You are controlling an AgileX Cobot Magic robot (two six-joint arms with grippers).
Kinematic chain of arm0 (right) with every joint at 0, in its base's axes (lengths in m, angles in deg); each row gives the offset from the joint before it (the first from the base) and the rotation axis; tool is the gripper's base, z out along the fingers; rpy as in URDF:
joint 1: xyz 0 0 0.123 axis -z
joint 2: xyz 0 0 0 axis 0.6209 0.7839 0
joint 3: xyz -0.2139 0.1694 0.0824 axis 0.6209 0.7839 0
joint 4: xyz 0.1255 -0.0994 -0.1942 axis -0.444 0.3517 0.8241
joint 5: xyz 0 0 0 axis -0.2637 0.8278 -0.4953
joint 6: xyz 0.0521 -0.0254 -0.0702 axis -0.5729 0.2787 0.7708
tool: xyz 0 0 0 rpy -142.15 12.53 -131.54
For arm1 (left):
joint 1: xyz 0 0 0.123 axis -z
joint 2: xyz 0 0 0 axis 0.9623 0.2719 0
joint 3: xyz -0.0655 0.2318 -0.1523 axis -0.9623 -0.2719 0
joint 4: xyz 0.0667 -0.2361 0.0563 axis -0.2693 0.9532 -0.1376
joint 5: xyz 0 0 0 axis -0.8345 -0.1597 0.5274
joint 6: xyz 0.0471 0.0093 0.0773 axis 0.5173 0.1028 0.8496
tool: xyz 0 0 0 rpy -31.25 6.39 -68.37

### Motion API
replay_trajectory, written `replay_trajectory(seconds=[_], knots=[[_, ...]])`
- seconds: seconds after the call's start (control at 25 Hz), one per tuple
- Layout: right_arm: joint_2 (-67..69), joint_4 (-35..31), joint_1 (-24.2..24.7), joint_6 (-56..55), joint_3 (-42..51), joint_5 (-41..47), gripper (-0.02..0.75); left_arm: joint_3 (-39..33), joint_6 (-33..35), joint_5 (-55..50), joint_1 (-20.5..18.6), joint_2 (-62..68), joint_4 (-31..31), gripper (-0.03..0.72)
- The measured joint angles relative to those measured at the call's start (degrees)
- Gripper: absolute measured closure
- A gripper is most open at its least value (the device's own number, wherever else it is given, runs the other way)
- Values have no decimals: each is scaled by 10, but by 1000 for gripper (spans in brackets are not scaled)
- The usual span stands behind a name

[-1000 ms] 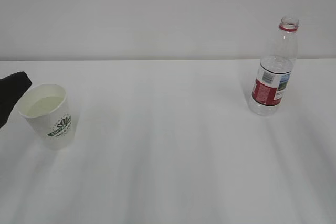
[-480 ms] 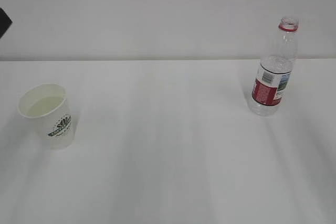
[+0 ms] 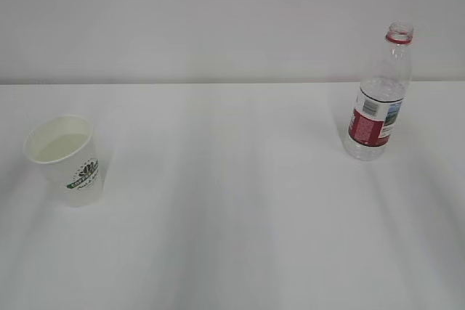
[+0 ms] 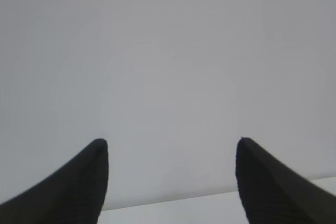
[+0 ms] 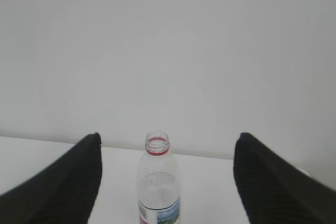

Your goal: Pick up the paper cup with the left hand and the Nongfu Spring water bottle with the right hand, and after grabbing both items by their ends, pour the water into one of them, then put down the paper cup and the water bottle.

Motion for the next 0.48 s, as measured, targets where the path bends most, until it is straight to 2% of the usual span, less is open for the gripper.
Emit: replay_trajectory(seconds=[0.48], knots=[[-68, 0, 0, 0, -32, 57, 150, 22, 0, -205, 5, -139, 0, 139]])
